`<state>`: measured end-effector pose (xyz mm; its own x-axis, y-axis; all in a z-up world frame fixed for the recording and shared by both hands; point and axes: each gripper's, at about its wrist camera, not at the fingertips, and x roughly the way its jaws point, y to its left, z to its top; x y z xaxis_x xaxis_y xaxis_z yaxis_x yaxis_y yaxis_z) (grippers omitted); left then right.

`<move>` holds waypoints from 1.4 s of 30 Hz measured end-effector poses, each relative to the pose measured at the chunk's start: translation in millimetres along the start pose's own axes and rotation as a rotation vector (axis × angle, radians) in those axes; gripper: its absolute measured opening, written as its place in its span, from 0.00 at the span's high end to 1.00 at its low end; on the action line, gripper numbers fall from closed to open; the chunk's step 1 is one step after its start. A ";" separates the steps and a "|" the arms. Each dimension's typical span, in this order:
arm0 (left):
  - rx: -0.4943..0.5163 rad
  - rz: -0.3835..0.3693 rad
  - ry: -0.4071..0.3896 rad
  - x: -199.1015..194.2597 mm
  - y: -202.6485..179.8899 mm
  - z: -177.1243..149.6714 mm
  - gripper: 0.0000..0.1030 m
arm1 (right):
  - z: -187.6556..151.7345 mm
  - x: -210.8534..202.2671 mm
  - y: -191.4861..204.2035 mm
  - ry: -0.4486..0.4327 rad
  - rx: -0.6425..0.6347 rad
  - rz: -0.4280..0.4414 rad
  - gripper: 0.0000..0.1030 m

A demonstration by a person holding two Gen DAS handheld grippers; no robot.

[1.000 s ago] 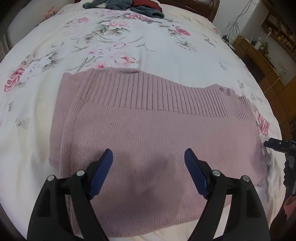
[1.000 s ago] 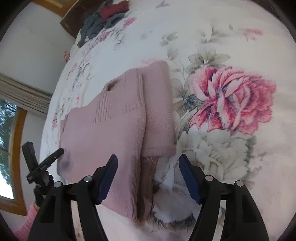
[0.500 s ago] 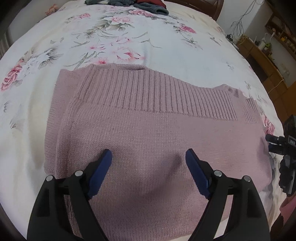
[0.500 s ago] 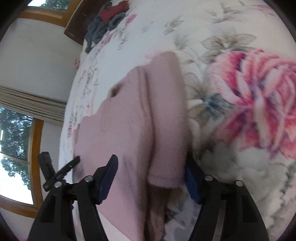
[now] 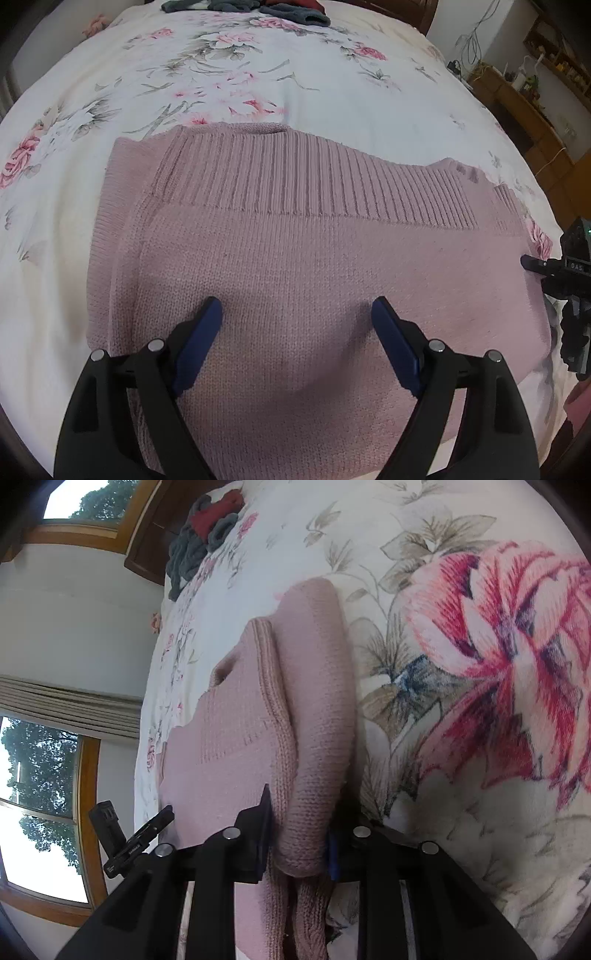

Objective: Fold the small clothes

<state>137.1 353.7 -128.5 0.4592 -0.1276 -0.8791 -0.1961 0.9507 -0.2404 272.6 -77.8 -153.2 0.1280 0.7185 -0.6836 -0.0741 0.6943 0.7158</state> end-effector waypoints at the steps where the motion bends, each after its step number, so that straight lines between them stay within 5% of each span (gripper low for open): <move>1: 0.000 -0.002 -0.001 0.4 -0.1 -0.2 0.18 | -0.2 0.3 0.1 -0.001 0.001 -0.001 0.77; 6: -0.012 -0.022 -0.004 -2.9 0.8 -0.3 0.17 | -2.7 -2.8 4.2 0.001 0.008 -0.025 0.78; 15: -0.078 -0.127 -0.045 -34.4 11.7 -1.0 0.17 | 1.3 -10.1 94.2 -0.011 -0.137 -0.064 0.79; 19: -0.098 -0.167 -0.060 -42.0 14.9 -0.4 0.17 | -3.7 13.0 150.0 0.031 -0.264 -0.119 0.79; 26: -0.147 -0.234 -0.072 -44.9 20.6 1.5 0.17 | -15.8 77.1 189.1 0.150 -0.343 -0.197 0.76; 30: -0.174 -0.275 -0.070 -44.0 21.4 3.0 0.17 | -15.0 95.0 182.5 0.209 -0.284 -0.125 0.52; 38: -0.237 -0.395 -0.047 -37.1 6.5 13.1 0.17 | -8.0 88.3 179.5 0.252 -0.227 -0.027 0.45; 42: -0.240 -0.487 -0.035 -31.3 -18.8 24.9 0.17 | 6.5 54.8 169.2 0.187 -0.166 0.032 0.45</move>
<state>147.9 346.8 -86.2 0.5739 -0.5236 -0.6297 -0.1443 0.6923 -0.7071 273.5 78.8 -68.6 -0.0612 0.7246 -0.6865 -0.2391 0.6571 0.7149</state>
